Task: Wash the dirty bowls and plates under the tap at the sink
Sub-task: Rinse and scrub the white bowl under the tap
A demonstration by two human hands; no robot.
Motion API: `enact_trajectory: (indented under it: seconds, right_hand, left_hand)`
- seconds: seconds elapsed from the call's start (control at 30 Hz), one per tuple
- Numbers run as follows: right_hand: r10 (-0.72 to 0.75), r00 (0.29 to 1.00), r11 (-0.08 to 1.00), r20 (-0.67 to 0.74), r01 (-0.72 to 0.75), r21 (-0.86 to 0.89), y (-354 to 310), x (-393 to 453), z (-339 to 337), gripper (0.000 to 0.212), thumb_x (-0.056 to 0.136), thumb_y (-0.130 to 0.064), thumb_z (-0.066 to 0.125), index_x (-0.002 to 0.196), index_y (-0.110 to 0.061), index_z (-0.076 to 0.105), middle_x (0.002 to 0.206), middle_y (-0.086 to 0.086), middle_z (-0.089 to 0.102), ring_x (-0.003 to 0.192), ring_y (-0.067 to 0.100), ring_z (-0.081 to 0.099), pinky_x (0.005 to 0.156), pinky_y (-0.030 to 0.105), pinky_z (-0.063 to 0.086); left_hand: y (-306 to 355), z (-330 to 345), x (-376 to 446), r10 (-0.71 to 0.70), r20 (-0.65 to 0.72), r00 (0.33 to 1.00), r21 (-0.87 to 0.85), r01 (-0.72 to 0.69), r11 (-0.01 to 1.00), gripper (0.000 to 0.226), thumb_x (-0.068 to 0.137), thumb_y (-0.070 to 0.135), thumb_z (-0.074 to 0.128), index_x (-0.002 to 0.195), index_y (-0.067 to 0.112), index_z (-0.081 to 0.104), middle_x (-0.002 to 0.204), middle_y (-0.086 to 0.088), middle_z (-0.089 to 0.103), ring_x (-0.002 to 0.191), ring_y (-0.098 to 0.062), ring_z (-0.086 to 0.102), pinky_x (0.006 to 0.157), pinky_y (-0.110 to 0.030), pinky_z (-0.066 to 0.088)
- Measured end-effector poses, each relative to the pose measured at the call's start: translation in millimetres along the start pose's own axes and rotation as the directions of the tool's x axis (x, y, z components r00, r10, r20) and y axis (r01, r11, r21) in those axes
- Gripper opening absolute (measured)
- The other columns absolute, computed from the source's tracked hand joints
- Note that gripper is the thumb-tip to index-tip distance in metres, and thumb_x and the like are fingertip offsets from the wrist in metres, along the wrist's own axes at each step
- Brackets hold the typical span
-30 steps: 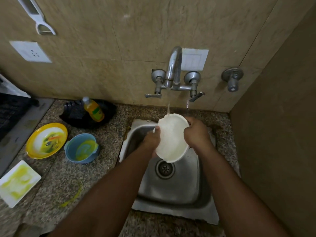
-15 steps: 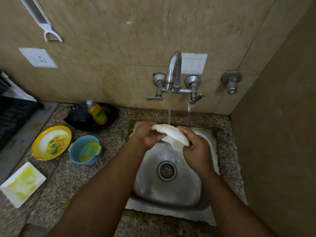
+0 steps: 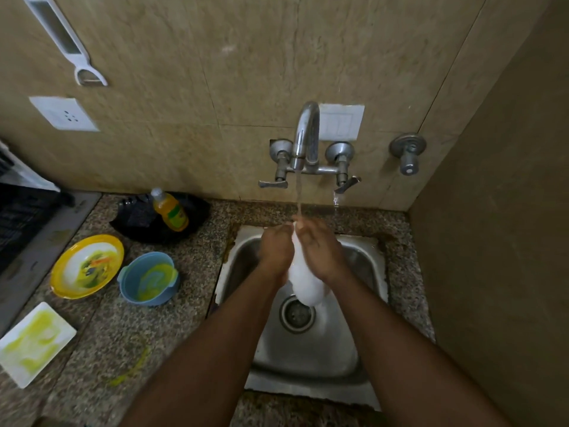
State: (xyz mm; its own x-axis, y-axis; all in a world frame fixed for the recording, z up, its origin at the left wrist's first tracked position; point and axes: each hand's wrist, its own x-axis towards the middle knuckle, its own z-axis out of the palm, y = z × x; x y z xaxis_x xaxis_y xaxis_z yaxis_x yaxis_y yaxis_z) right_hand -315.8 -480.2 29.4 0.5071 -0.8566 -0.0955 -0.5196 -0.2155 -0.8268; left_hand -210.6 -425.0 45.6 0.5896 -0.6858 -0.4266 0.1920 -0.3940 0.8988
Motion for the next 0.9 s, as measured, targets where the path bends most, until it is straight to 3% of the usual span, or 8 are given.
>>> enact_trajectory:
  seconds: [0.17,0.3,0.4,0.47,0.53,0.6,0.73,0.9]
  right_hand:
    - [-0.091,0.994,0.986,-0.056,0.098,0.133,-2,-2,18,0.050,0.109,-0.048,0.031,0.147,-0.027,0.054,0.152,-0.002,0.052,0.137,0.006,0.044,0.118,0.036,0.035]
    - [-0.221,0.969,0.969,-0.112,0.231,0.091,-5,-2,26,0.055,0.107,-0.041,0.028,0.145,-0.014,0.057,0.152,0.005,0.054,0.143,0.015,0.045,0.122,0.036,0.031]
    - [-0.291,0.951,0.952,-0.102,0.299,0.068,-3,9,28,0.051,0.105,-0.033,0.031,0.142,-0.015,0.061,0.150,0.002,0.056,0.143,0.014,0.046,0.122,0.033,0.030]
    - [-0.165,0.985,0.959,-0.045,0.171,0.225,-6,21,24,0.048,0.103,-0.038,0.035,0.141,-0.024,0.062,0.148,-0.003,0.058,0.139,0.012,0.050,0.120,0.036,0.035]
    - [0.091,0.994,0.926,0.067,-0.109,0.363,-15,36,17,0.045,0.103,-0.041,0.038,0.139,-0.029,0.063,0.148,-0.002,0.057,0.137,0.017,0.052,0.119,0.041,0.035]
    - [0.173,0.980,0.927,0.100,-0.196,0.319,-19,41,14,0.043,0.107,-0.037,0.037,0.142,-0.026,0.060,0.152,0.003,0.053,0.139,0.021,0.048,0.120,0.038,0.031]
    - [-0.170,0.981,0.979,-0.099,0.179,0.100,-14,19,28,0.047,0.108,-0.032,0.034,0.152,-0.022,0.048,0.161,0.003,0.041,0.148,0.011,0.033,0.120,0.025,0.022]
    - [-0.280,0.958,0.951,-0.064,0.286,0.115,-7,19,30,0.050,0.108,-0.037,0.034,0.154,-0.024,0.046,0.162,0.001,0.040,0.152,0.011,0.029,0.123,0.025,0.022]
  left_hand:
    - [4,6,-1,0.050,-0.072,0.996,0.088,-0.044,0.995,0.038,0.102,0.033,0.046,0.116,0.005,0.068,0.117,-0.019,0.071,0.112,-0.039,0.067,0.099,-0.050,0.055]
    - [5,3,13,0.100,-0.128,0.987,0.229,-0.069,0.971,0.049,0.092,0.041,0.041,0.106,0.005,0.071,0.103,-0.018,0.074,0.099,-0.038,0.071,0.092,-0.053,0.058]
    - [5,0,14,0.209,-0.189,0.960,0.292,-0.148,0.945,0.053,0.091,0.043,0.038,0.094,0.004,0.074,0.090,-0.015,0.075,0.087,-0.032,0.072,0.083,-0.050,0.060]
    - [13,2,3,0.296,-0.209,0.932,0.362,-0.208,0.909,0.049,0.103,0.034,0.041,0.090,-0.001,0.074,0.086,-0.016,0.074,0.082,-0.031,0.071,0.077,-0.044,0.059]
    - [14,5,-4,0.396,-0.194,0.897,0.486,-0.263,0.833,0.047,0.108,0.026,0.041,0.089,-0.003,0.072,0.086,-0.017,0.073,0.081,-0.029,0.069,0.074,-0.038,0.055]
    - [11,3,-7,0.434,-0.170,0.885,0.518,-0.294,0.803,0.046,0.110,0.024,0.039,0.089,-0.002,0.072,0.087,-0.018,0.072,0.081,-0.030,0.068,0.075,-0.040,0.054]
    - [5,-5,3,0.420,-0.163,0.893,0.462,-0.307,0.832,0.048,0.107,0.031,0.036,0.084,0.004,0.070,0.081,-0.013,0.072,0.077,-0.029,0.069,0.071,-0.044,0.057]
    - [4,-12,-2,0.518,-0.200,0.831,0.496,-0.370,0.785,0.052,0.110,0.029,0.032,0.083,0.002,0.068,0.079,-0.016,0.070,0.074,-0.032,0.068,0.066,-0.038,0.050]
